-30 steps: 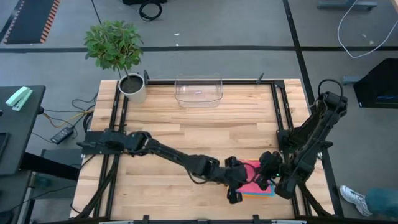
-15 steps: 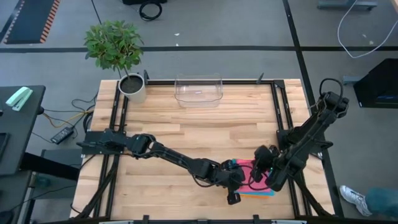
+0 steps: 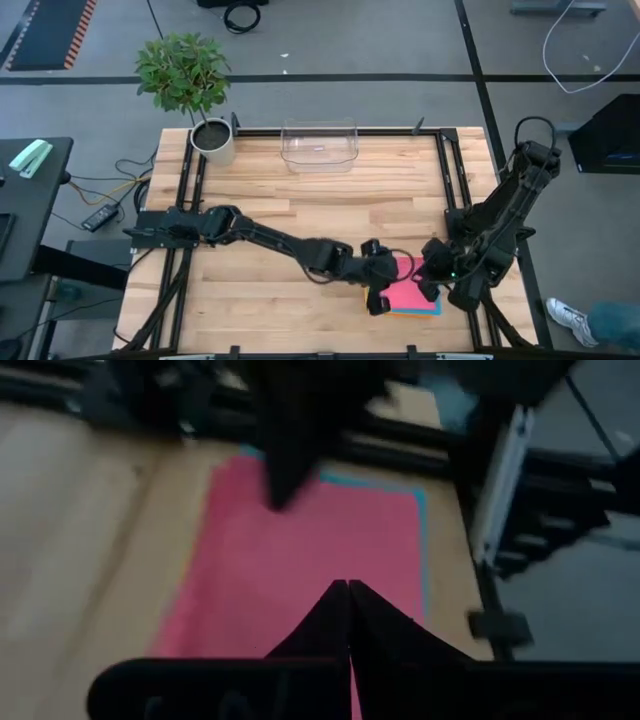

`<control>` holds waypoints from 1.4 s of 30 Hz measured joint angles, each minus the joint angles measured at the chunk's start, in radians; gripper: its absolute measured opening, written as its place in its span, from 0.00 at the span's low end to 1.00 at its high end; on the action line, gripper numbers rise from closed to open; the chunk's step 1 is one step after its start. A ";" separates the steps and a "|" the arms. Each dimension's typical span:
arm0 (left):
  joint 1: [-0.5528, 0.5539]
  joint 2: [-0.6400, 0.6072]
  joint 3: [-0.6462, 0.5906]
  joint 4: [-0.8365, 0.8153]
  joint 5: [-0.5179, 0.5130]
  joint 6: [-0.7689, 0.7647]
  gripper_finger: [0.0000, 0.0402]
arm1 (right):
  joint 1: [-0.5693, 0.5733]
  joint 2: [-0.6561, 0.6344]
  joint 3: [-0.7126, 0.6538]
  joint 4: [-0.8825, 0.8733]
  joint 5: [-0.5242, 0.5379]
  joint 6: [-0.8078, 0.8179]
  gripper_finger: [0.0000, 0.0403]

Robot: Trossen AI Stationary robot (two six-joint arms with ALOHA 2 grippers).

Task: Fold microfiber towels
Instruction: Put the folded towels into the transparent bin

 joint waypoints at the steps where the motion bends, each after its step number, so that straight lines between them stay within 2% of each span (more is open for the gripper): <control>1: 0.011 -0.003 0.001 0.001 -0.001 0.005 0.01 | 0.011 0.008 0.000 -0.003 -0.010 0.007 0.00; 5: 0.055 0.018 0.000 -0.033 0.030 0.002 0.04 | 0.021 0.029 0.000 -0.075 -0.041 0.051 0.00; 9: 0.084 0.046 -0.001 -0.043 0.087 -0.009 0.02 | 0.019 0.034 -0.001 -0.140 -0.047 0.074 0.00; 15: 0.092 0.045 -0.001 -0.072 0.093 -0.006 0.04 | 0.016 0.034 -0.030 -0.145 -0.119 0.075 0.00; 20: 0.097 0.045 -0.001 -0.086 0.092 -0.005 0.01 | 0.016 0.033 -0.034 -0.150 -0.128 0.059 0.00; 26: 0.126 0.042 -0.001 -0.095 0.087 -0.003 0.04 | 0.014 -0.017 0.005 -0.186 -0.115 0.036 0.00; 31: 0.137 0.027 0.000 -0.087 0.088 0.023 0.01 | 0.064 -0.017 0.050 -0.094 -0.093 0.012 0.00; 36: 0.121 0.040 0.000 -0.111 0.109 0.026 0.04 | 0.112 0.046 0.051 0.011 -0.097 0.035 0.00; 42: 0.131 0.041 -0.001 -0.122 0.099 0.036 0.02 | 0.146 0.119 0.051 0.040 -0.169 0.084 0.00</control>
